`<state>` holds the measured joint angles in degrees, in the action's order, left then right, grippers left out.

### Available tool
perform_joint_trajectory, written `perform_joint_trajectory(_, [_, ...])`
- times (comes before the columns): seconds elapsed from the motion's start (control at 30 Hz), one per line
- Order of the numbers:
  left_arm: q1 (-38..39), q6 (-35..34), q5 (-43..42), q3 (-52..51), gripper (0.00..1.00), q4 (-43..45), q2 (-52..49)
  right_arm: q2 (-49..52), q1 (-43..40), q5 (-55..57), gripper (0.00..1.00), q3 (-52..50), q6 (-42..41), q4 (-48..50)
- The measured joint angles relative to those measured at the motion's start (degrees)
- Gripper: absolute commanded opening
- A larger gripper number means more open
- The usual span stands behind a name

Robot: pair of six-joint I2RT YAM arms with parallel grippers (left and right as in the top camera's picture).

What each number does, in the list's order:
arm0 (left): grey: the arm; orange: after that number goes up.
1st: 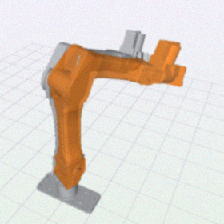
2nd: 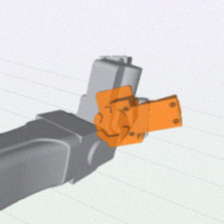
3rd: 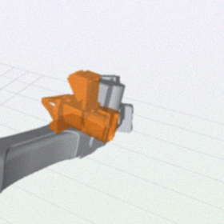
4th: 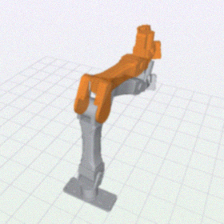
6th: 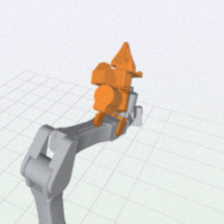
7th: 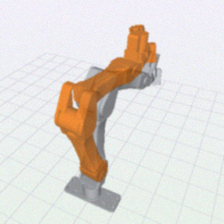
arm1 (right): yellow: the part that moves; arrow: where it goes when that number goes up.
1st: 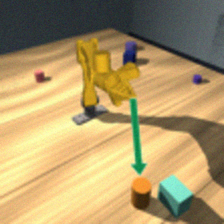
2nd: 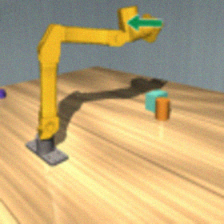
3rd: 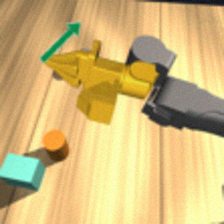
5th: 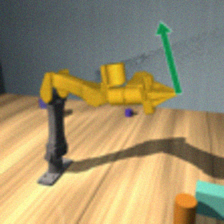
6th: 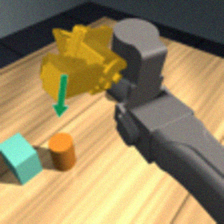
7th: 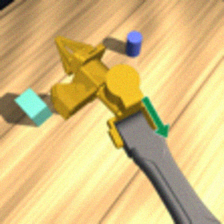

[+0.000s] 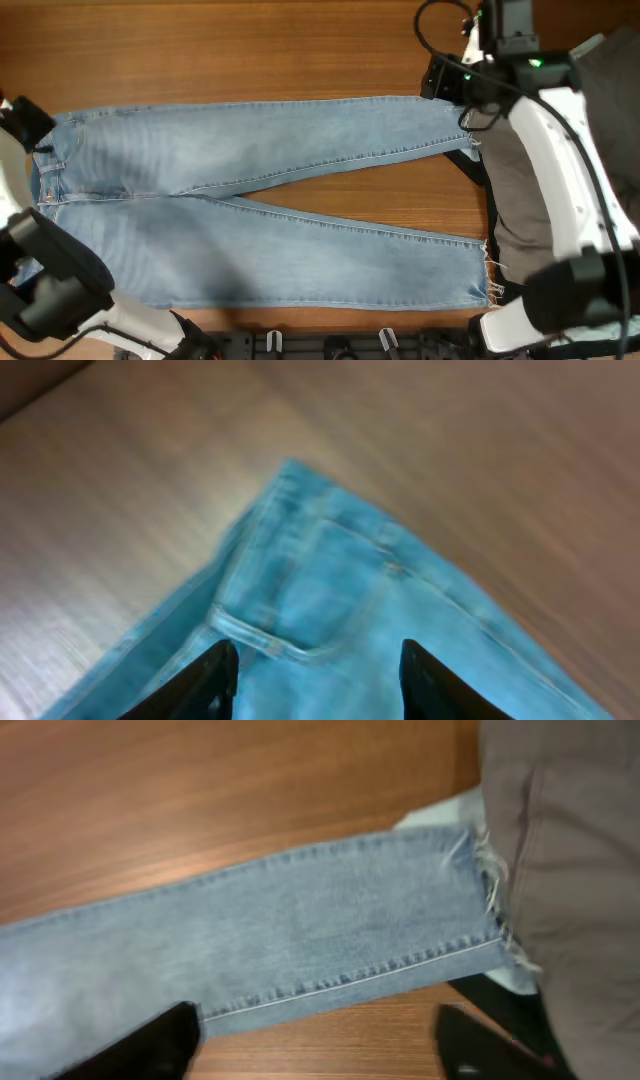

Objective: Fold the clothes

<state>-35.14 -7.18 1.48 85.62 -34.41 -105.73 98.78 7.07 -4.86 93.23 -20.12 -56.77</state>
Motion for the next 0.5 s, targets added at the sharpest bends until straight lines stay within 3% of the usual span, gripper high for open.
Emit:
perform_joint_trajectory(0.07, [2.8, 1.9, -3.8, 0.0, 0.22, -1.9, 1.6, 5.0, 0.0, 0.0, 0.21, 0.0, -2.3, 0.0])
perform_joint_trajectory(0.1, [5.8, 2.8, -7.0, 0.0, 0.18, -3.2, 1.9, 7.3, -0.1, 0.0, 0.16, 0.0, -4.0, 0.0])
perform_joint_trajectory(0.17, [10.6, 4.3, -11.3, 0.0, 0.13, -5.0, 1.8, 10.5, -0.8, 0.0, 0.16, 0.0, -7.2, -1.0])
perform_joint_trajectory(0.33, [27.6, 8.7, -17.7, 0.0, 0.17, -7.6, -2.3, 15.2, -7.6, 0.0, 0.16, -0.1, -11.2, -9.7])
perform_joint_trajectory(0.5, [36.0, 10.2, -19.3, -0.1, 0.14, -3.6, -11.3, 18.5, -11.5, -0.2, 0.16, -0.7, -11.1, -12.2])
